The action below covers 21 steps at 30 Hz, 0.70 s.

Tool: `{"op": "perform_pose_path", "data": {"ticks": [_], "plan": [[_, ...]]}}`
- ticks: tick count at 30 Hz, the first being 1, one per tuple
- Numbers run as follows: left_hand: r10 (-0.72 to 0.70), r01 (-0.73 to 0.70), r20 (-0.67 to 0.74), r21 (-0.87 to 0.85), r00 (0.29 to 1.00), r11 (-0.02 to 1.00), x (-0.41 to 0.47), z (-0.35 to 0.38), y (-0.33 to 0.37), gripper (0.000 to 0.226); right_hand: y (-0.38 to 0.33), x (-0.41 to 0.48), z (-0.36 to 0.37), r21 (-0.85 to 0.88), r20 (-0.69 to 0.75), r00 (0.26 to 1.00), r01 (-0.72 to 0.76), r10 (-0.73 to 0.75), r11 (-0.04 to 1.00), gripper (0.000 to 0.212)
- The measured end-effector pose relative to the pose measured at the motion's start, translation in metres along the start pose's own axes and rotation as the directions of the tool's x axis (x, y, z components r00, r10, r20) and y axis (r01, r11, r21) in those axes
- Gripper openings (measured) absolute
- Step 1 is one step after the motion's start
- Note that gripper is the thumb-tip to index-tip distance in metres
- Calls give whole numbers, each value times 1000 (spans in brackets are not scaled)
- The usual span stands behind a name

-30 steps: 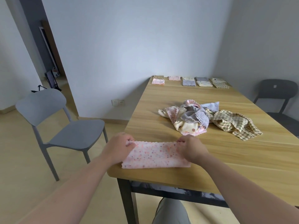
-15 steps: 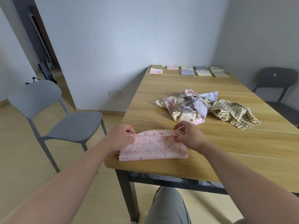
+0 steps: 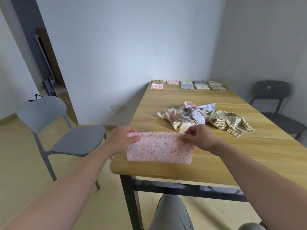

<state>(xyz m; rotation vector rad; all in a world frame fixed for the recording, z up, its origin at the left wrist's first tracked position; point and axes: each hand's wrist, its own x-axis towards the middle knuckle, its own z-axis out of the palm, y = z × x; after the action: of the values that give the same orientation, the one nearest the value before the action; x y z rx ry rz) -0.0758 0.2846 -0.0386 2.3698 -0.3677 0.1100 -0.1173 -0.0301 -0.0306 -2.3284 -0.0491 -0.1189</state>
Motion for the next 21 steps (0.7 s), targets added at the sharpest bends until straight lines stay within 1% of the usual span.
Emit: {"op": "perform_pose_path", "data": {"ticks": [3,5,7,12,14,15,18,19,21], "plan": [[23,-22,16,-8,1000,1000,-6,-4,8,11,-2,-5,-10,4,-5,1000,2,-2,1000,30],[28,-28,25,-17,999,999,-9,-7,12,6,-3,-7,-15,7,-5,1000,6,-6,1000,34],[29,-28,31,-42,999,999,-12,-7,15,9,-5,-8,-18,-1,-12,1000,12,-12,1000,32],[21,-18,50,-56,999,998,-14,-3,17,24,-9,-7,-21,-6,-37,999,19,-19,1000,15],[28,-25,48,-59,998,998,-13,-1,17,26,-9,-6,-22,6,-53,998,24,-24,1000,6],[33,-29,49,-69,998,997,-12,-1,16,24,-9,-6,-23,10,-60,998,25,-24,1000,4],[47,-40,66,-99,997,994,-9,-1,13,3,-6,-6,-24,20,-80,996,29,-27,999,8],[50,-44,72,-87,996,995,-8,-1,13,11,-5,-6,-26,22,-87,996,30,-28,999,8],[43,-39,54,-73,998,997,-7,-1,13,19,-3,-7,-28,23,-102,995,24,-21,999,6]]}}
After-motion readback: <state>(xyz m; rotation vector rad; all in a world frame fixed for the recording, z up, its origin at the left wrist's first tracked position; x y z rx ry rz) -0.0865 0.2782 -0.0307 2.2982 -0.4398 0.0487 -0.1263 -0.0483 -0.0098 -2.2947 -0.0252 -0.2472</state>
